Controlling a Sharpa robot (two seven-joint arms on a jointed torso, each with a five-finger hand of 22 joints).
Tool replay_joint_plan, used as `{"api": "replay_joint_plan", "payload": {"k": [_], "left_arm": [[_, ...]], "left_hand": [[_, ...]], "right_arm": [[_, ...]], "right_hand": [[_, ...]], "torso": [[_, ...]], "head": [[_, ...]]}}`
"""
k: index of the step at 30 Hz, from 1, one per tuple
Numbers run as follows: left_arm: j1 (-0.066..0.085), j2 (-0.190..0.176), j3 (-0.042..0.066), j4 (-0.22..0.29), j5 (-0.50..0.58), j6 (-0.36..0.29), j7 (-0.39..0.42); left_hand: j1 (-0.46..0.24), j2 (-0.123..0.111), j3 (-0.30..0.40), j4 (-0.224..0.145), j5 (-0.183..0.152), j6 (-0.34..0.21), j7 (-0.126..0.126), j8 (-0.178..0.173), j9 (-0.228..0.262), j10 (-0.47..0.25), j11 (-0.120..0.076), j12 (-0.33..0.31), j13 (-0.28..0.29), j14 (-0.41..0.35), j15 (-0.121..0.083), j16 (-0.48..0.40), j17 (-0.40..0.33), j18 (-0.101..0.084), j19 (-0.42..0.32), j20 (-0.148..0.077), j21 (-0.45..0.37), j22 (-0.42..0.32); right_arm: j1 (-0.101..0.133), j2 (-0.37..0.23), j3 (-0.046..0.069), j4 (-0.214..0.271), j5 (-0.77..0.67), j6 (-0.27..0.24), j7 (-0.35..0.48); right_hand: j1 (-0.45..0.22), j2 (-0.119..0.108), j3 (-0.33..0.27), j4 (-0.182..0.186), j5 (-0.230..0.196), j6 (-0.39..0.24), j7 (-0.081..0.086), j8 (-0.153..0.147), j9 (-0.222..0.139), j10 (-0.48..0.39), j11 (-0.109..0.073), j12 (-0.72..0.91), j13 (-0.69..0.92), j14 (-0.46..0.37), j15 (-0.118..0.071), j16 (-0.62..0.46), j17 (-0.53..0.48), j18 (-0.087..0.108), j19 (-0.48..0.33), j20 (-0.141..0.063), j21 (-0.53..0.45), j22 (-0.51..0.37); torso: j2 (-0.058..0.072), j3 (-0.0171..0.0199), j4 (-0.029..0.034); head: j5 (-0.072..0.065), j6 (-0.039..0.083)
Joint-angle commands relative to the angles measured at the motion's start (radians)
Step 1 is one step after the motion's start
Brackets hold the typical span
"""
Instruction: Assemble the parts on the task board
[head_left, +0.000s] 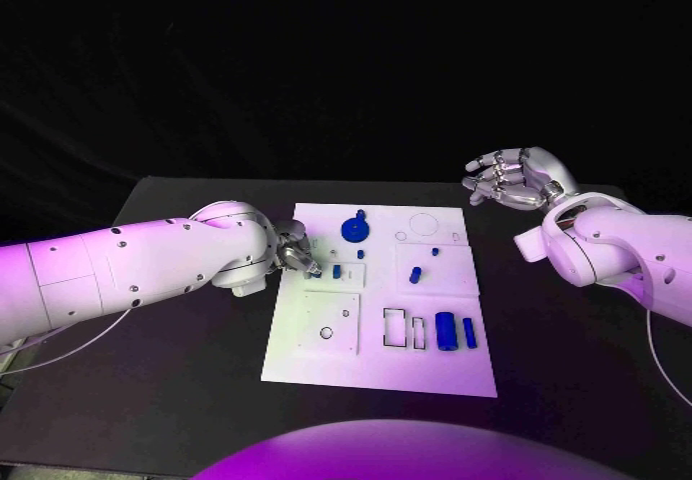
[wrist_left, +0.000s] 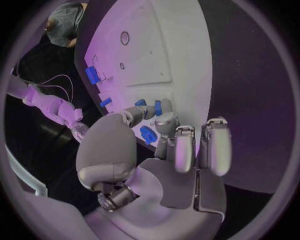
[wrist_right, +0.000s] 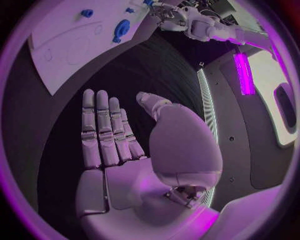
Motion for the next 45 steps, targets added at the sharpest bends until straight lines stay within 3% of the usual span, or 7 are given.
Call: {"api": "replay_joint_plan", "payload": {"k": [1,8,21,30,35,45], "left_arm": [[-0.006,0.007,-0.005,-0.001,0.024,0.055,-0.006],[-0.005,0.011,-0.004,-0.007,0.027,0.062,-0.006],[-0.005,0.016,-0.004,-0.012,0.026,0.07,-0.006],[-0.005,0.016,-0.004,-0.015,0.021,0.069,-0.006],[-0.005,0.016,-0.004,-0.018,0.014,0.067,-0.006],[-0.005,0.016,-0.004,-0.021,0.007,0.063,-0.006]], "left_hand": [[-0.009,0.008,0.174,-0.184,-0.006,-0.002,-0.008,0.007,-0.004,0.008,-0.002,0.003,-0.001,0.105,-0.005,0.003,0.263,-0.018,0.029,-0.004,0.006,0.126],[-0.021,0.028,0.151,-0.168,-0.015,-0.002,-0.011,0.014,-0.015,0.011,-0.003,0.004,-0.003,0.105,-0.006,0.003,0.263,-0.018,0.029,-0.004,0.005,0.127],[-0.041,0.035,0.102,-0.144,-0.023,-0.001,-0.014,0.025,-0.032,0.014,-0.005,0.005,-0.005,0.105,-0.006,0.003,0.263,-0.019,0.031,-0.004,0.006,0.129],[-0.069,0.025,0.012,-0.097,-0.027,-0.002,-0.02,0.036,-0.057,0.014,-0.008,0.006,-0.009,0.105,-0.008,0.003,0.263,-0.019,0.032,-0.005,0.005,0.131],[-0.091,0.012,-0.067,-0.044,-0.027,0.002,-0.022,0.043,-0.082,0.013,-0.009,0.009,-0.009,0.105,-0.01,0.003,0.263,-0.02,0.033,-0.007,0.005,0.132],[-0.098,0.005,-0.116,-0.006,-0.027,0.006,-0.022,0.047,-0.1,0.013,-0.009,0.013,-0.009,0.105,-0.01,0.003,0.263,-0.02,0.034,-0.007,0.005,0.134]], "right_arm": [[-0.001,0.001,0.0,0.001,-0.005,0.014,0.007],[-0.001,0.001,0.0,0.001,-0.005,0.014,0.007],[-0.002,-0.001,0.0,0.002,-0.006,0.014,0.007],[-0.002,-0.002,0.0,0.003,-0.006,0.013,0.007],[-0.002,-0.002,0.0,0.003,-0.006,0.014,0.007],[-0.002,-0.002,0.0,0.002,-0.006,0.013,0.008]], "right_hand": [[0.002,0.008,-0.006,-0.002,0.006,-0.002,0.031,0.005,-0.001,-0.004,-0.001,0.004,-0.001,0.006,0.003,-0.006,0.0,0.012,0.005,0.0,-0.005,-0.001],[0.003,0.009,-0.008,-0.002,0.007,-0.002,0.031,0.007,-0.003,-0.004,-0.001,0.006,-0.006,0.008,0.003,-0.009,0.001,0.012,0.008,0.0,-0.008,-0.007],[0.003,0.009,-0.008,-0.002,0.007,-0.002,0.031,0.007,-0.003,-0.004,-0.001,0.006,-0.006,0.008,0.003,-0.009,0.001,0.012,0.008,0.0,-0.008,-0.007],[0.003,0.009,-0.008,-0.002,0.007,-0.002,0.031,0.007,-0.003,-0.004,-0.001,0.006,-0.007,0.008,0.003,-0.01,0.001,0.012,0.008,0.0,-0.008,-0.008],[0.003,0.009,-0.008,-0.002,0.007,-0.002,0.031,0.007,-0.003,-0.004,-0.001,0.006,-0.007,0.008,0.003,-0.01,0.001,0.012,0.008,0.0,-0.008,-0.008],[0.002,0.009,-0.009,-0.002,0.007,-0.002,0.031,0.007,-0.004,-0.005,-0.001,0.006,-0.007,0.008,0.003,-0.01,0.001,0.012,0.009,0.0,-0.009,-0.008]], "torso": [[0.001,-0.0003,-0.0002],[0.0,-0.0006,0.0009],[0.0,-0.001,0.001],[0.0,-0.001,0.0009],[0.0,-0.0007,0.0013],[0.0,-0.0014,0.0013]], "head": [[0.0,0.0],[-0.002,0.0],[-0.004,0.001],[-0.005,0.002],[-0.007,0.003],[-0.006,0.002]]}}
